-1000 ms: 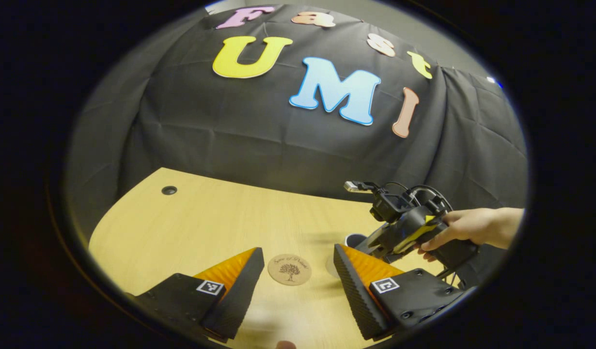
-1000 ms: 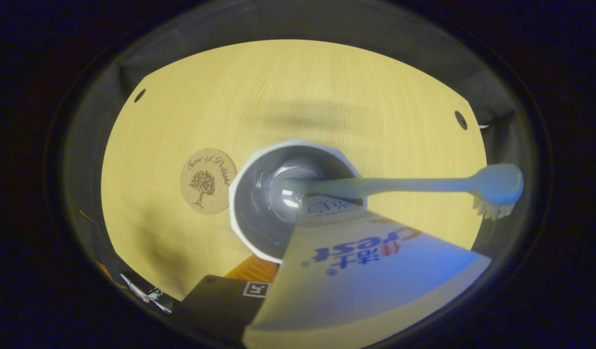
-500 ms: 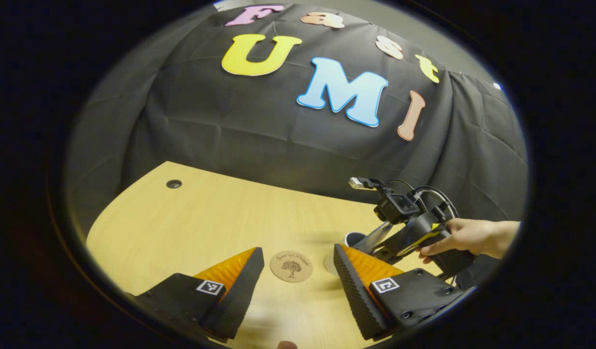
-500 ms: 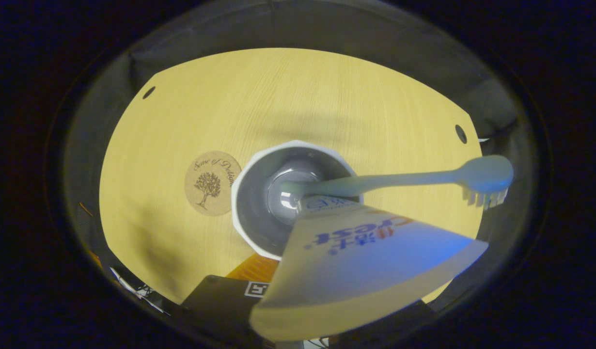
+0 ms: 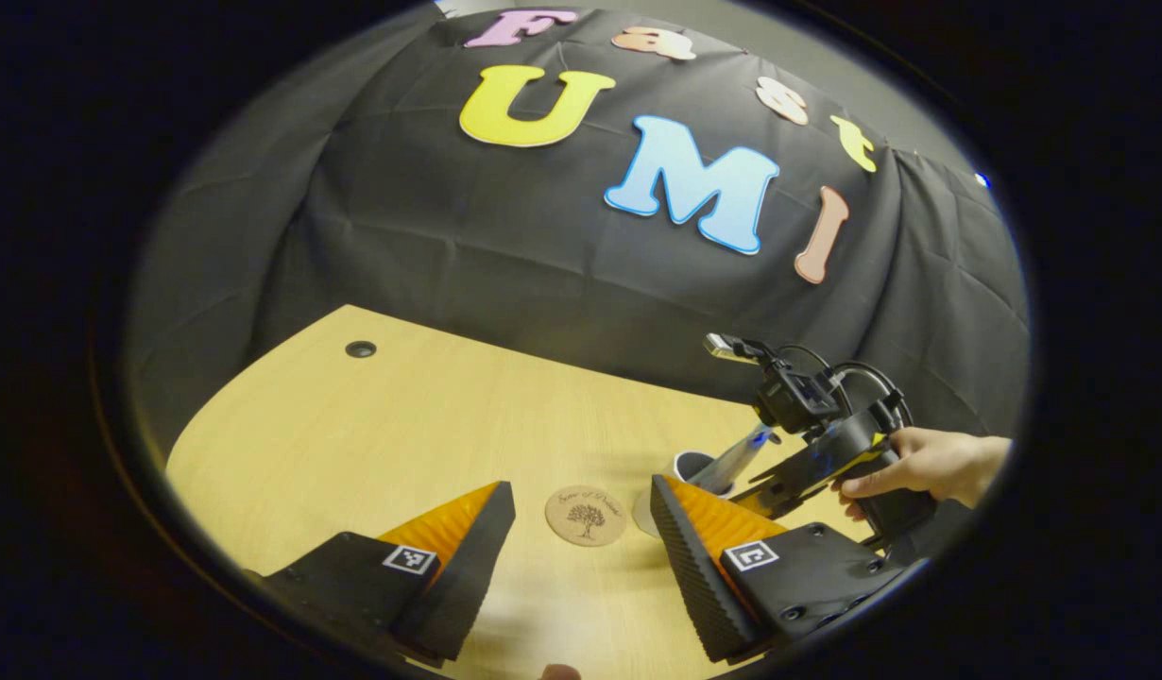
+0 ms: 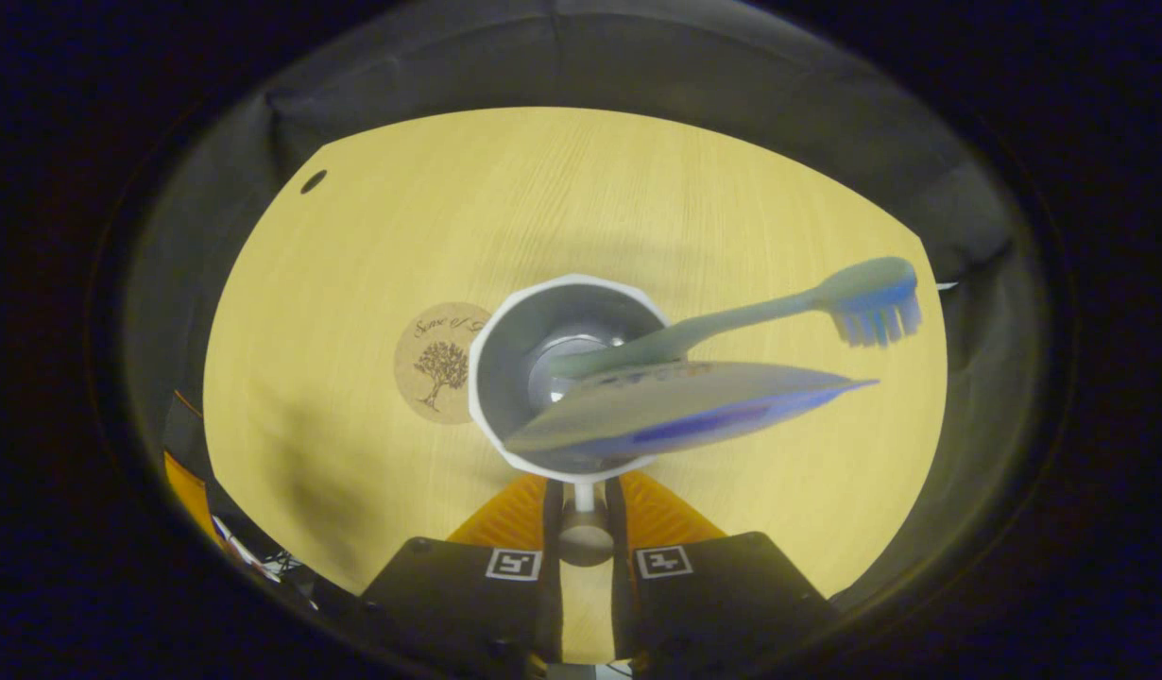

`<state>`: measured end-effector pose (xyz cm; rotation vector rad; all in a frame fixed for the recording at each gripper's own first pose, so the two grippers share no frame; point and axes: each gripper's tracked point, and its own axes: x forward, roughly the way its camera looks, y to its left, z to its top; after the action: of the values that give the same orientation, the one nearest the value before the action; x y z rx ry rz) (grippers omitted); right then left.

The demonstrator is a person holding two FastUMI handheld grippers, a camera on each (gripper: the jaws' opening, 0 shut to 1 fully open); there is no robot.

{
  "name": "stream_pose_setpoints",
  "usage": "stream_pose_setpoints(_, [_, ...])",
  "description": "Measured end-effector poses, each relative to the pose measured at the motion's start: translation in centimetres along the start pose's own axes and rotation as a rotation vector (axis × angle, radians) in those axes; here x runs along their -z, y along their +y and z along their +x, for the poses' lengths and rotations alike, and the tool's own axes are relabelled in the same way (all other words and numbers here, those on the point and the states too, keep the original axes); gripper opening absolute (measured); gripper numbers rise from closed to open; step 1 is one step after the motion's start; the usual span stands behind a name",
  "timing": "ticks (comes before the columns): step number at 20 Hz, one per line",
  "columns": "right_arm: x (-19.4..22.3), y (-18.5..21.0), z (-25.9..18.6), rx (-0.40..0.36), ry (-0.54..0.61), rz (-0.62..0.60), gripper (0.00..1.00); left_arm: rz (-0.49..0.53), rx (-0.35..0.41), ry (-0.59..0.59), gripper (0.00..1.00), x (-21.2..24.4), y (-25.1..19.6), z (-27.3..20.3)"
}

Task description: Put the toothbrush and toothpaste on the desktop into the cup, then pick up the cup and place it on the coaster on the desktop.

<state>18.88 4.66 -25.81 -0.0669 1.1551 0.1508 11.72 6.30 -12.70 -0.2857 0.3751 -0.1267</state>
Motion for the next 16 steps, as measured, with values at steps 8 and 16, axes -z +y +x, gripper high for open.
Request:
stream_pose_setpoints(8, [-0.6,0.7,0.3,-0.016,-0.158,-0.020,0.19,-0.010,-0.022,-0.002,0.94,0.5,1.0,-0.9])
stream_pose_setpoints(16, [-0.9,3.6,-2.3,-0.071,-0.209,-0.006,0.19,-0.014,-0.028,-0.010,0.95,0.4,1.2,-1.8])
